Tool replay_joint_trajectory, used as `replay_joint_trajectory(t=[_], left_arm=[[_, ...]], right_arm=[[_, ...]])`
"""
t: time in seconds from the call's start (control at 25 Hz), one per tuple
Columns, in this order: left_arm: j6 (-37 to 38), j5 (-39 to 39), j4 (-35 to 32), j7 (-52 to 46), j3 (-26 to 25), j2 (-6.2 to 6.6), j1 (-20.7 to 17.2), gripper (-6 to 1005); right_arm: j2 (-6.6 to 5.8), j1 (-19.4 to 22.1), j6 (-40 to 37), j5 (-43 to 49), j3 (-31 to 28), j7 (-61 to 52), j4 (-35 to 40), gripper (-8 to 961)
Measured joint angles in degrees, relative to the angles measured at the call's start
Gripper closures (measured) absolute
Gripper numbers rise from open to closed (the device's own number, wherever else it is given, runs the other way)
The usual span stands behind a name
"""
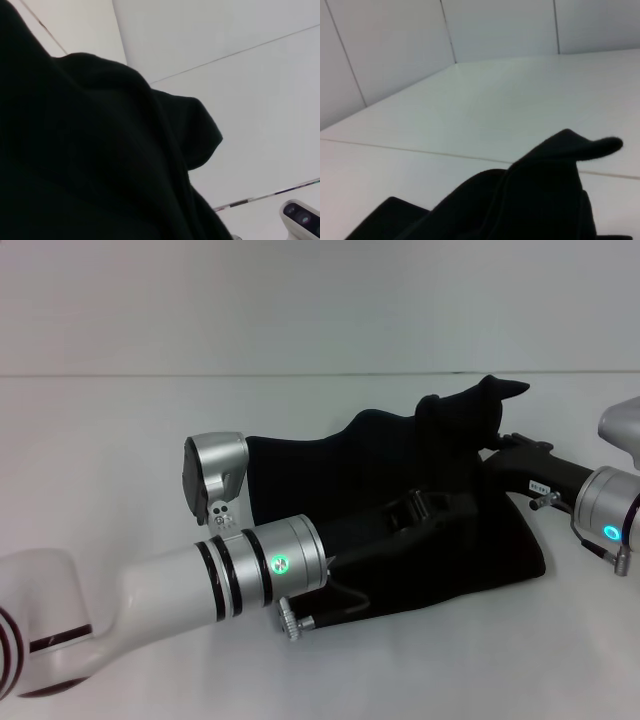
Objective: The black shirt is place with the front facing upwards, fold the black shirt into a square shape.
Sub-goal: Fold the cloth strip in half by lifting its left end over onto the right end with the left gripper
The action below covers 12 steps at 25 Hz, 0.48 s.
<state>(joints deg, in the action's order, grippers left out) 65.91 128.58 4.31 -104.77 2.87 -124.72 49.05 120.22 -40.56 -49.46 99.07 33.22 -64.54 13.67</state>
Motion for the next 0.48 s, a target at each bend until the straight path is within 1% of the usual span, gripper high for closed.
replay_joint_trajectory(t=[0.28,0.48], left_arm=[[-1.5,-0.2,0.4,0.4,-0.2,0.0,0.3,995],[-2.7,-0.4,1.0,0.6,-0.2,0.0,0.4,995]], right_arm=[[-0.03,0.6,1.4,0.3,0.1,0.0,-0.2,137],[-0.45,3.4,0.6,0.4,0.1,-0.1,0.8,138]])
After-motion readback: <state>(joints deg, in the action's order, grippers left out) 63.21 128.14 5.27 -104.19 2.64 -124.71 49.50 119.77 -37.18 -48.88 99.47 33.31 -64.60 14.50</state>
